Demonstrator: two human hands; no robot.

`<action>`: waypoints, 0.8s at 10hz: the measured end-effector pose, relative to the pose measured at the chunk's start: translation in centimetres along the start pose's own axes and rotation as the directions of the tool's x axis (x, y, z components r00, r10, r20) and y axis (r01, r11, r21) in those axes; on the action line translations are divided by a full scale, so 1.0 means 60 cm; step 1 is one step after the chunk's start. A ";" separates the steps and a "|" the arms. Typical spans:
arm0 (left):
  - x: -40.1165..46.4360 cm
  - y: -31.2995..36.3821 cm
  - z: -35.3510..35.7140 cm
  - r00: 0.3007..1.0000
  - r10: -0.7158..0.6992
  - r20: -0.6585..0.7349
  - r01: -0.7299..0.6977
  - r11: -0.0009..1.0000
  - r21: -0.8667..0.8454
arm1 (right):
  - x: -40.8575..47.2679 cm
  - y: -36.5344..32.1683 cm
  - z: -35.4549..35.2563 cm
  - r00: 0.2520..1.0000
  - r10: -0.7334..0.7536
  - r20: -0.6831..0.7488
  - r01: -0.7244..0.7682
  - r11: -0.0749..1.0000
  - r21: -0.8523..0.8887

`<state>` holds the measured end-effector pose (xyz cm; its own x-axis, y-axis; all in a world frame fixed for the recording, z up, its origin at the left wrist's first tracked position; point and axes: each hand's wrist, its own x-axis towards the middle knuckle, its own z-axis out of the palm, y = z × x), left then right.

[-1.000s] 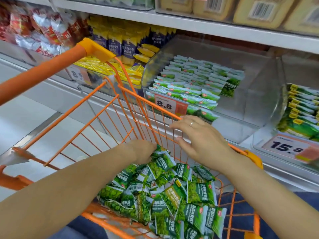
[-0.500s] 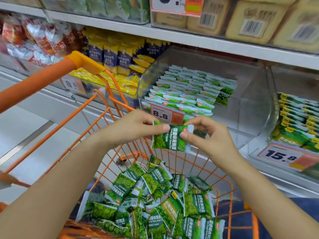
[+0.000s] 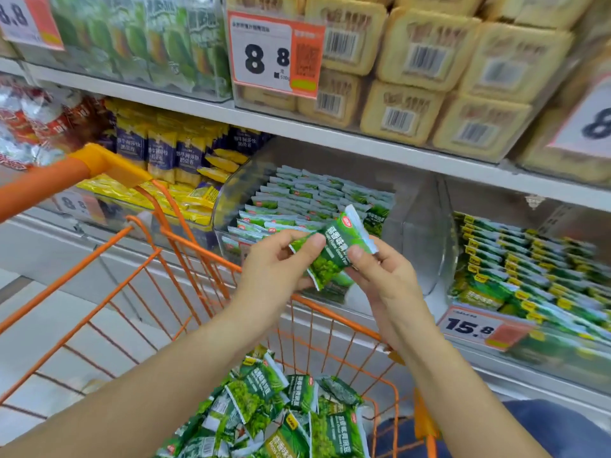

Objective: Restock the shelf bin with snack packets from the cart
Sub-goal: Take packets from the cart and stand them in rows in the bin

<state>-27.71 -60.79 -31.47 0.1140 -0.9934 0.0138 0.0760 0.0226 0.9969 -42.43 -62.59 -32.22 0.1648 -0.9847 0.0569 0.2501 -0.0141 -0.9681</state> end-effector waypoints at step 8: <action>0.049 -0.090 -0.003 0.929 0.223 0.295 -0.324 0.105 0.940 | 0.271 0.043 -0.090 0.680 0.201 -0.705 -0.557 0.767 -0.319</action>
<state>-27.64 -63.81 -36.84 -0.1691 -0.9512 0.2580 -0.9603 0.2179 0.1740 -44.29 -79.55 -35.09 -0.5098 -0.7953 -0.3280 -0.2045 0.4824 -0.8518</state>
